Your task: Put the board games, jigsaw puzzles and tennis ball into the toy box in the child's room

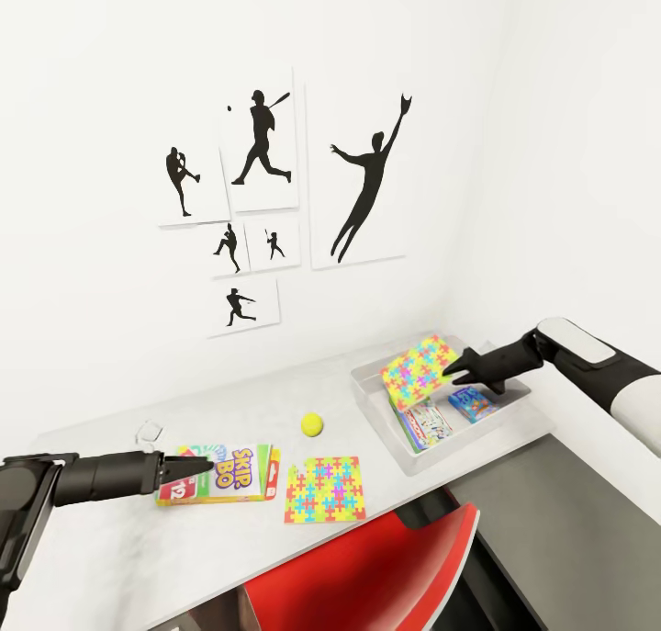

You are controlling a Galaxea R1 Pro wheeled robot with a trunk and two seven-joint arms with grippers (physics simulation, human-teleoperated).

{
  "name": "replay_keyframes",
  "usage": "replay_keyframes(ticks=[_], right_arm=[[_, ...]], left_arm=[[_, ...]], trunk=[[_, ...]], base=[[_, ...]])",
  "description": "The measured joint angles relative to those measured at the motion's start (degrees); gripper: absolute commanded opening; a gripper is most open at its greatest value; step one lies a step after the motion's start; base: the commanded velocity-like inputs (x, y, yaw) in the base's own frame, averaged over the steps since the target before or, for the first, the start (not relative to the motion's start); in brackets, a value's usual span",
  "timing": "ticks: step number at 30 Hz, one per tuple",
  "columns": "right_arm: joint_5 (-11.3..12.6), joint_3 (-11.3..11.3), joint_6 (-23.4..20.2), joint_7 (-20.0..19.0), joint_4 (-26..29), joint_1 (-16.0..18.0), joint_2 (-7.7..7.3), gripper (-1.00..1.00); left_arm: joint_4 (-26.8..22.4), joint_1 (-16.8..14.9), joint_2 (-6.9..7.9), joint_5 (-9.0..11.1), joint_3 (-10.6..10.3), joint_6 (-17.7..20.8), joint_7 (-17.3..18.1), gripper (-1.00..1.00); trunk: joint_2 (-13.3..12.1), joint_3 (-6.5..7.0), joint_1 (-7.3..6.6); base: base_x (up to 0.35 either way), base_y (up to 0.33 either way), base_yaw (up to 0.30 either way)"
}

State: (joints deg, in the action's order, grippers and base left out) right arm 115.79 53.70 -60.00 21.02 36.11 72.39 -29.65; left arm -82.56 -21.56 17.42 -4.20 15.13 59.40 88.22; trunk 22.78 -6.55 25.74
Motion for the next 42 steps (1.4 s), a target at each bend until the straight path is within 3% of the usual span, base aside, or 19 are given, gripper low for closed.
replay_keyframes(ticks=[10,17,25,42], right_arm=[[0.40,2.47,0.00,0.02,-1.50,0.03,0.53,-1.00],[0.44,2.66,0.00,0.02,-1.70,0.00,0.99,-1.00],[0.42,3.31,0.00,0.06,-1.73,0.05,2.65,-1.00],[0.37,3.48,0.00,0.07,-1.92,0.06,2.80,-1.00]], left_arm=[[0.00,0.00,0.03,0.04,0.21,0.00,0.25,1.00],[0.00,0.00,0.03,0.02,0.22,0.00,0.36,1.00],[0.00,0.00,0.01,-0.01,0.23,0.00,0.37,1.00],[0.00,0.00,0.04,0.01,0.94,0.00,0.37,1.00]], trunk=[[0.00,0.00,0.00],[0.00,0.00,0.00],[0.00,0.00,0.00],[0.00,0.00,0.00]], base=[[0.000,0.000,0.000],[0.000,0.000,0.000],[0.000,0.000,0.000],[0.000,0.000,0.000]])
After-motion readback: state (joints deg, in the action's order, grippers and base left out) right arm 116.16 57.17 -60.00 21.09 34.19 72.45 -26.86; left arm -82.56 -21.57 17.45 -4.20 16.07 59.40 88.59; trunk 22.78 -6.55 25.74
